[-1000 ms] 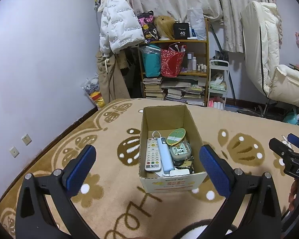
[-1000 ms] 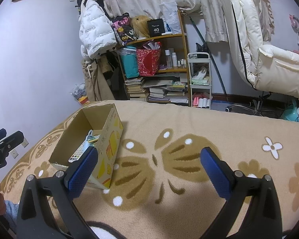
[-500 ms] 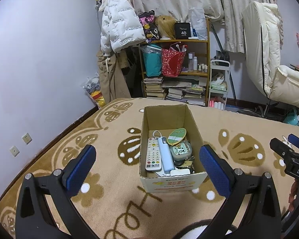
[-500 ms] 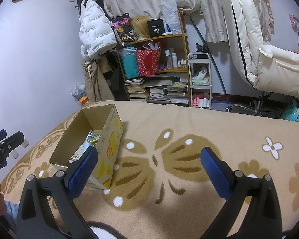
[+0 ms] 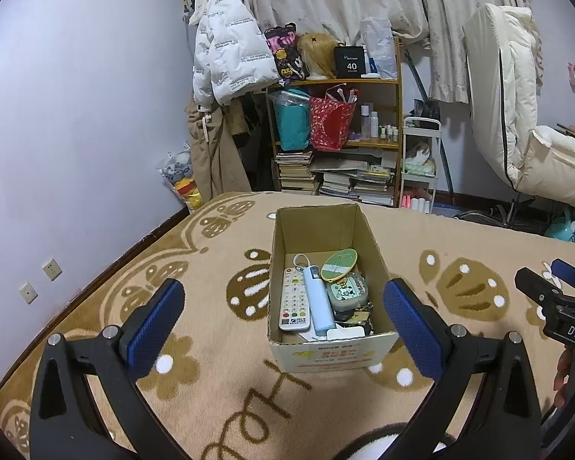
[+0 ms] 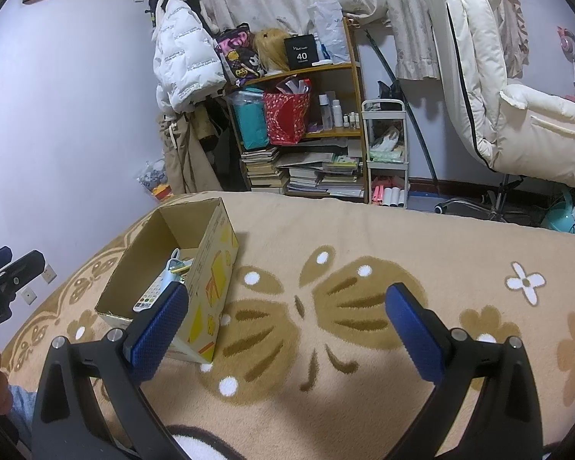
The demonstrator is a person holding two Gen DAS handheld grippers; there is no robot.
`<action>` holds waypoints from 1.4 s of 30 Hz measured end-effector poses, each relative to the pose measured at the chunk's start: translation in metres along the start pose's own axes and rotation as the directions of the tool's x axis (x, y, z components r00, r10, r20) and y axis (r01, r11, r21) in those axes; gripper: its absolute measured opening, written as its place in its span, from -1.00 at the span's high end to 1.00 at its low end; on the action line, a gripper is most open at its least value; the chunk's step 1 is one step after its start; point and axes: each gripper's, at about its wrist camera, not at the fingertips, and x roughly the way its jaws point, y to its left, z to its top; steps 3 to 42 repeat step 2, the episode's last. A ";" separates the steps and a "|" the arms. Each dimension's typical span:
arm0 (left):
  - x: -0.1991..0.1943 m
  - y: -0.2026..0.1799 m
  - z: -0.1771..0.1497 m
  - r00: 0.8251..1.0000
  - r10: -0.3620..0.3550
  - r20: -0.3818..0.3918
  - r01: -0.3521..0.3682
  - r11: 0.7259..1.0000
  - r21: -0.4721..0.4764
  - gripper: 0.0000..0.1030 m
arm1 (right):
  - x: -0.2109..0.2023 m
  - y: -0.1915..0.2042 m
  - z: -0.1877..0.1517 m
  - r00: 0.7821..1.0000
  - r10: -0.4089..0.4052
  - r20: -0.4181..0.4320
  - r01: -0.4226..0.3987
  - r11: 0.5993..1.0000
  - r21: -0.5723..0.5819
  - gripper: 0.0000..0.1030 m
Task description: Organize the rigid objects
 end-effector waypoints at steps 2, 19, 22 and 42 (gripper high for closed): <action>0.000 0.000 0.000 1.000 0.003 -0.004 -0.003 1.000 -0.005 -0.99 | 0.000 -0.001 0.000 1.000 0.001 0.000 -0.001 1.000 0.002 -1.00; 0.000 0.000 0.000 1.000 0.003 -0.004 -0.003 1.000 -0.005 -0.99 | 0.000 -0.001 0.000 1.000 0.001 0.000 -0.001 1.000 0.002 -1.00; 0.000 0.000 0.000 1.000 0.003 -0.004 -0.003 1.000 -0.005 -0.99 | 0.000 -0.001 0.000 1.000 0.001 0.000 -0.001 1.000 0.002 -1.00; 0.000 0.000 0.000 1.000 0.003 -0.004 -0.003 1.000 -0.005 -0.99 | 0.000 -0.001 0.000 1.000 0.001 0.000 -0.001 1.000 0.002 -1.00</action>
